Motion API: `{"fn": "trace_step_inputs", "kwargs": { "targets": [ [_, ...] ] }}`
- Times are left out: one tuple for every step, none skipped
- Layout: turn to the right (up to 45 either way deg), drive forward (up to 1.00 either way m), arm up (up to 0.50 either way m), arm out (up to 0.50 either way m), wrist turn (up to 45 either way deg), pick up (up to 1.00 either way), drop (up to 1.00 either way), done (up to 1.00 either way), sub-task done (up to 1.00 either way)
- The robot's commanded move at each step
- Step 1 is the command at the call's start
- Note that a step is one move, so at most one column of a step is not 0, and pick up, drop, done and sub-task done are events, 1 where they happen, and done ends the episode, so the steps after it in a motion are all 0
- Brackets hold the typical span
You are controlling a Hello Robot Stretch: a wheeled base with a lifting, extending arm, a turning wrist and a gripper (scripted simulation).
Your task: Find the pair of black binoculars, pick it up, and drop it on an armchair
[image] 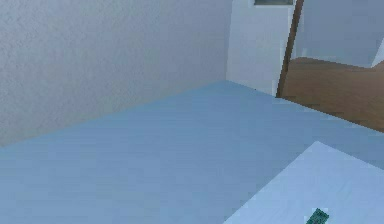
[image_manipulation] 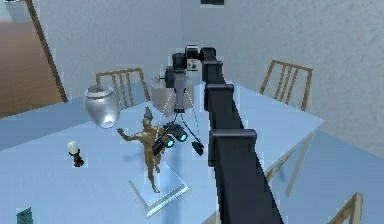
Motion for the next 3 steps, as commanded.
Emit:
{"fn": "trace_step_inputs", "kwargs": {
  "targets": [
    [0.0,0.0,0.0,0.0,45.0,0.0,0.0,0.0,0.0],
    [0.0,0.0,0.0,0.0,45.0,0.0,0.0,0.0,0.0],
    [0.0,0.0,0.0,0.0,45.0,0.0,0.0,0.0,0.0]
  ]
}}
